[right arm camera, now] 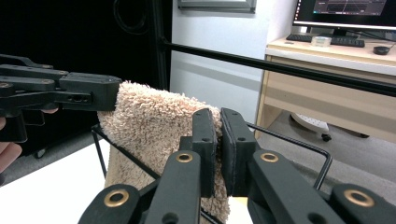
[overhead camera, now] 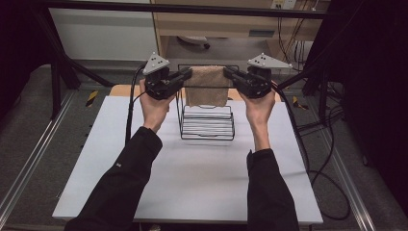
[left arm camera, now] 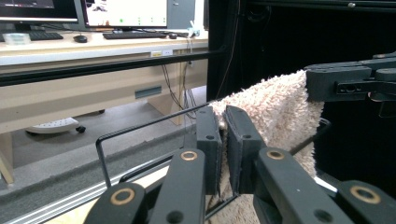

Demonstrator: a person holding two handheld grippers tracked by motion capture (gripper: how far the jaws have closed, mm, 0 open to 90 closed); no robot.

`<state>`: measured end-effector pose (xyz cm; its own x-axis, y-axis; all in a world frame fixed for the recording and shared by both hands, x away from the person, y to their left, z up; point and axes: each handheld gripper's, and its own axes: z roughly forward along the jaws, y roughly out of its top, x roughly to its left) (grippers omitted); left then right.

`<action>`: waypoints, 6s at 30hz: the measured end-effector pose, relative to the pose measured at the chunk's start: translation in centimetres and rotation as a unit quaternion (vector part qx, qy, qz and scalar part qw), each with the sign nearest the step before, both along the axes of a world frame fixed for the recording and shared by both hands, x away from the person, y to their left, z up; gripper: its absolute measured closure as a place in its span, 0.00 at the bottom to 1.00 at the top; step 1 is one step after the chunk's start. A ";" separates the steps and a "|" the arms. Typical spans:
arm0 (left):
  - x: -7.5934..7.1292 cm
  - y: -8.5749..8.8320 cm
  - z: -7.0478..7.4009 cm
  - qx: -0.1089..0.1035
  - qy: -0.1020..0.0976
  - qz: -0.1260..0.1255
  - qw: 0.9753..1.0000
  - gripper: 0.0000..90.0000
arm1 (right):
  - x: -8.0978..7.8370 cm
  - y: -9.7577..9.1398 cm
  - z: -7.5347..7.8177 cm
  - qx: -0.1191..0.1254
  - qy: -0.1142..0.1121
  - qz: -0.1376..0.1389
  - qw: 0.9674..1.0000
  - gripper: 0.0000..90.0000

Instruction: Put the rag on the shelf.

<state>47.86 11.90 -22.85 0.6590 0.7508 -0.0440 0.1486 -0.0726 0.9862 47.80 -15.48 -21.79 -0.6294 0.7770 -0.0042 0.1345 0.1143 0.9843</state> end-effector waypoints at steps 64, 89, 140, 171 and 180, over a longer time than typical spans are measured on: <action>-4.0 1.0 -1.6 0.051 0.048 -0.042 0.997 0.85 | -4.2 -0.4 -2.7 -0.065 0.021 0.045 0.997 0.93; -2.6 -1.0 -1.7 0.097 0.101 -0.057 0.989 0.97 | -4.2 -0.6 -3.8 -0.067 0.027 0.055 0.996 0.87; -3.1 0.7 -3.8 0.093 0.111 -0.048 0.988 0.81 | -5.2 -1.7 -4.6 -0.037 0.071 0.042 0.996 0.70; -9.6 10.2 -13.3 0.112 0.145 -0.036 0.982 0.14 | -8.4 -5.3 -11.3 -0.027 0.130 0.054 0.990 0.02; -11.4 12.7 -16.7 0.129 0.162 -0.027 0.978 0.10 | -9.3 -5.8 -14.5 -0.041 0.151 0.067 0.985 0.01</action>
